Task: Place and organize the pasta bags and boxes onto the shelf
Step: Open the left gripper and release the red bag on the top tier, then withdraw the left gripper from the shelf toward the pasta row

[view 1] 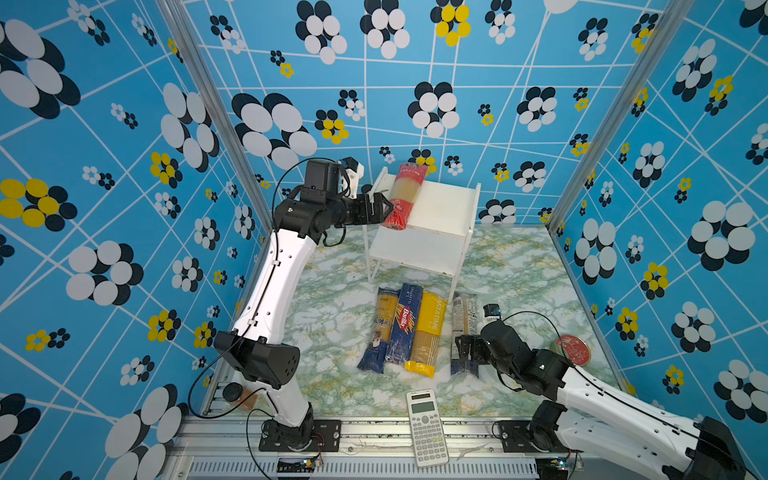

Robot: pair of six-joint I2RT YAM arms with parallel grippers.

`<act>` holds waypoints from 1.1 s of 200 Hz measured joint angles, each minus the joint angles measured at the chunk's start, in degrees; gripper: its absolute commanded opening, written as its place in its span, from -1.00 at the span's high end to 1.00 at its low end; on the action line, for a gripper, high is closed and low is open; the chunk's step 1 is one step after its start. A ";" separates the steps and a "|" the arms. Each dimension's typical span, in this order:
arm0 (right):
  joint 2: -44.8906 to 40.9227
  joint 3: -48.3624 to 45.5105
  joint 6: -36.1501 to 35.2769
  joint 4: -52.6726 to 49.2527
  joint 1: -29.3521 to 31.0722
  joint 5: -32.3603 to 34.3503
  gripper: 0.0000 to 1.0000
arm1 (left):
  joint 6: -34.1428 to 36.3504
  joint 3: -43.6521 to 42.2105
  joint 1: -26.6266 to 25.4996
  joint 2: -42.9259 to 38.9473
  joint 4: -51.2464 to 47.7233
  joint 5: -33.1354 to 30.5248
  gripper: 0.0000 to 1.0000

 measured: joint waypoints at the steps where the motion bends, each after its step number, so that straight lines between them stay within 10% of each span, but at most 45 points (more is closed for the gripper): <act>1: 0.02 0.00 0.00 0.00 0.00 0.00 -0.98 | -0.02 0.00 0.02 -0.02 0.04 0.07 -0.99; 220: 1.99 -1.44 0.00 2.60 0.00 -3.02 -0.98 | -1.40 -16.44 1.55 -14.01 5.90 1.14 -0.98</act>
